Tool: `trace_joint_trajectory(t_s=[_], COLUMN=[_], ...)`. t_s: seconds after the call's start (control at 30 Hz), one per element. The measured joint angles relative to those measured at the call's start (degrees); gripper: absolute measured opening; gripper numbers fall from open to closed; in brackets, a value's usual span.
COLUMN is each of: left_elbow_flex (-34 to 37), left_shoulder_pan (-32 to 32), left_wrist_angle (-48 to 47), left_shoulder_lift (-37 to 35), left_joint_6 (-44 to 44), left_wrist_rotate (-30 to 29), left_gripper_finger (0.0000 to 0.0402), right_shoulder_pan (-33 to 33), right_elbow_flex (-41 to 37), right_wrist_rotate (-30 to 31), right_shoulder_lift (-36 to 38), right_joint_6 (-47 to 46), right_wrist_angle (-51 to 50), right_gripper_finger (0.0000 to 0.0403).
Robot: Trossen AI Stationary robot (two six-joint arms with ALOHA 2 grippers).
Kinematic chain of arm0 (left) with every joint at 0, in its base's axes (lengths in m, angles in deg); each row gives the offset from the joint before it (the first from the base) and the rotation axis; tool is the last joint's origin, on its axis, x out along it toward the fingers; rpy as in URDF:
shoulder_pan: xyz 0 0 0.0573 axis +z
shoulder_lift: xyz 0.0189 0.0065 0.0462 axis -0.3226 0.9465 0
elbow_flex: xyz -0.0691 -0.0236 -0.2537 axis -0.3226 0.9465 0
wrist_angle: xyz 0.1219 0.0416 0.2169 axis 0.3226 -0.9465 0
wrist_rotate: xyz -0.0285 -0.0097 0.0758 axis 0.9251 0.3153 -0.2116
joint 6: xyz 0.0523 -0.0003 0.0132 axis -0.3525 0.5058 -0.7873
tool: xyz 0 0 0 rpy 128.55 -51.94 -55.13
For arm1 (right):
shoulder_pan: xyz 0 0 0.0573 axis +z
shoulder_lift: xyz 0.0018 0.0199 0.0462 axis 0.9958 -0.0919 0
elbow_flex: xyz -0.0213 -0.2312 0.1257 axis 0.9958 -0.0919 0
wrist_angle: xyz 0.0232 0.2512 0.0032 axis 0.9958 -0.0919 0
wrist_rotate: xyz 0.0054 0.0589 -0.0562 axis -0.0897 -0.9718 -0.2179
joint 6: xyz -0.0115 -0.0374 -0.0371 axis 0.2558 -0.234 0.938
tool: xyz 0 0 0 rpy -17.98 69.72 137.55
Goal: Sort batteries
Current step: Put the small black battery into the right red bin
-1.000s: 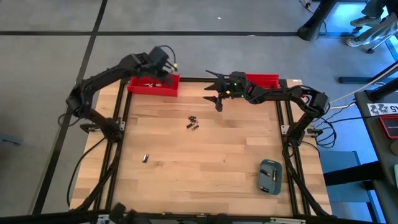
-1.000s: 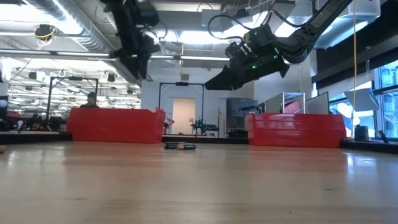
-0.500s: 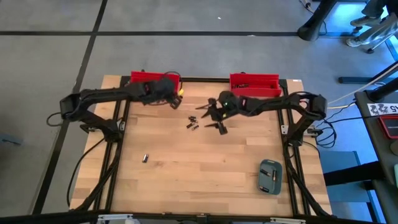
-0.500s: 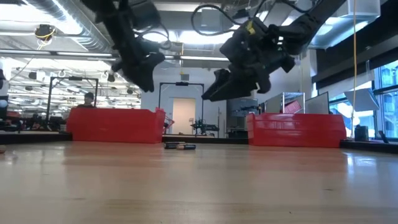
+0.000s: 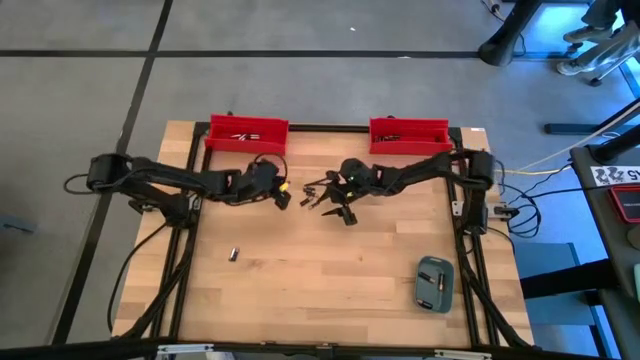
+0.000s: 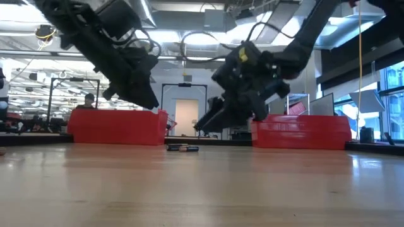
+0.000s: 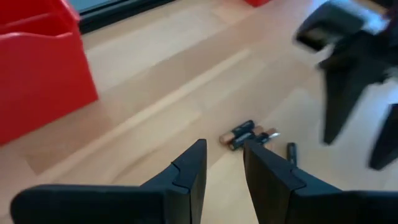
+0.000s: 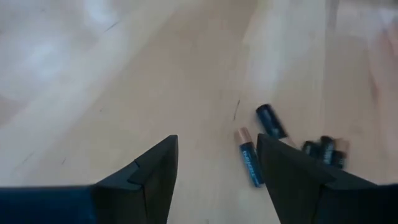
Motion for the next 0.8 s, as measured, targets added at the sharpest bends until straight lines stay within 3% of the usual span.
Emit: trace_joint_trajectory(t_s=[0.3, 0.5, 0.6, 0.8], left_elbow_flex=[4.1, 4.1, 4.1, 4.1], left_shoulder_pan=[-5.1, -7.2, -8.0, -9.5], left_wrist_angle=[6.4, 6.8, 7.5, 7.7], left_shoulder_lift=[0.0, 0.0, 0.0, 0.0], left_joint_6=[0.2, 0.3, -0.2, -0.2], left_wrist_rotate=[-6.4, -10.7, -10.9, -11.0], left_gripper_finger=[0.0095, 0.0095, 0.0095, 0.0095], right_shoulder_pan=[0.0, -0.1, 0.0, 0.1], right_elbow_flex=[0.0, 0.1, 0.2, 0.2], right_wrist_rotate=[4.4, 4.8, 5.3, 7.2], right_shoulder_lift=[-7.9, -9.4, -9.3, -9.2], right_joint_6=[-4.1, -4.5, -4.5, -4.3], right_wrist_angle=[11.8, 10.9, 9.3, 7.9], right_gripper_finger=[0.022, 0.0213, 0.0184, 0.0087])
